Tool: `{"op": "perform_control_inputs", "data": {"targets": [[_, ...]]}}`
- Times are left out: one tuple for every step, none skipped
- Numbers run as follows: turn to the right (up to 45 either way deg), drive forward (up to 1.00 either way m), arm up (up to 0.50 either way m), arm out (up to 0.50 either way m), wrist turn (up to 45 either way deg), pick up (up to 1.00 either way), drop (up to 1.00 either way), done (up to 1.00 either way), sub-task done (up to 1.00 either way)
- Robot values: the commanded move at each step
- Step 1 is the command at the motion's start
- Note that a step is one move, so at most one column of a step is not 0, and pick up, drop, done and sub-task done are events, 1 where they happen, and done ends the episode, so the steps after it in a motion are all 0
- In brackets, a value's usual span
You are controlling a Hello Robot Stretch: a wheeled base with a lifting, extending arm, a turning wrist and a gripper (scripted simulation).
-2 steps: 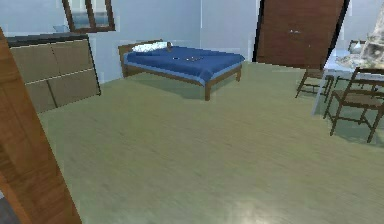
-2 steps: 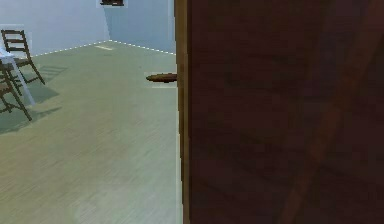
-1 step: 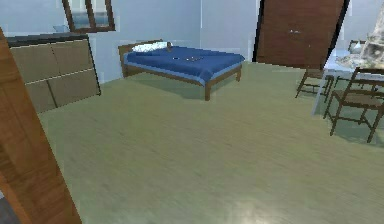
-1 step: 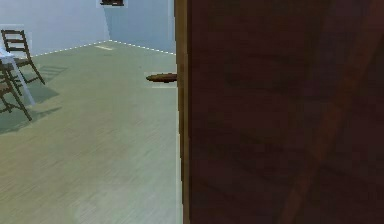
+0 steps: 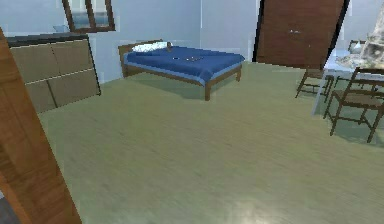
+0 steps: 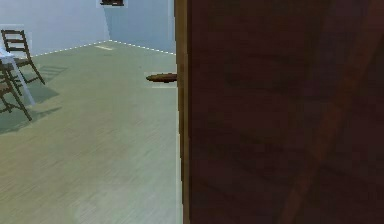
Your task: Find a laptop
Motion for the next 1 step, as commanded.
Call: {"op": "perform_control_inputs", "data": {"targets": [[15.0, 0.00, 0.00, 0.00, 0.0, 0.00, 0.00, 0.00, 0.00]]}}
